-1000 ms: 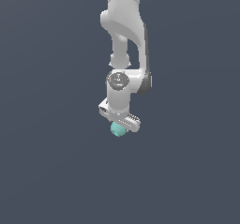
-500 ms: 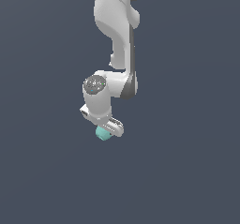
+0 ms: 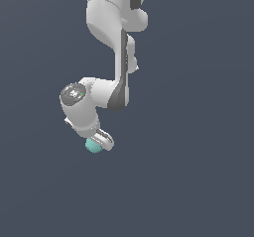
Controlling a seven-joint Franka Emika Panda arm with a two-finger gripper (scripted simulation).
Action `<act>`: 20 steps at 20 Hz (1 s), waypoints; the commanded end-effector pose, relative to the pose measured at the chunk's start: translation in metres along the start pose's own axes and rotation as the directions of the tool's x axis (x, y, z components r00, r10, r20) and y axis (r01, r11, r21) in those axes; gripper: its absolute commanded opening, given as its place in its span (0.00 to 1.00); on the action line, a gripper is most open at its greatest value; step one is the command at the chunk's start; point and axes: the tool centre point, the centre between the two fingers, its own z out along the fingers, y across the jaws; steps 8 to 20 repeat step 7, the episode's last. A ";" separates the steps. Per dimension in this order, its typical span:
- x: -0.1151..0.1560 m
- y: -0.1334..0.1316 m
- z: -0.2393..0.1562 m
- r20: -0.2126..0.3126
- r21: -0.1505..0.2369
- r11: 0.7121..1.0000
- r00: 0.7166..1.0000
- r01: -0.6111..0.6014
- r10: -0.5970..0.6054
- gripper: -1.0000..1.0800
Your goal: Pick up the object and move it to a goal position.
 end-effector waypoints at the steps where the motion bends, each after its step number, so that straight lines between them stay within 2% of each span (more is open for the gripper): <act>1: 0.007 0.004 -0.002 0.001 0.000 1.000 1.000 0.002 -0.002 0.00; 20: 0.013 0.009 -0.002 0.002 -0.001 1.000 1.000 0.002 -0.002 0.00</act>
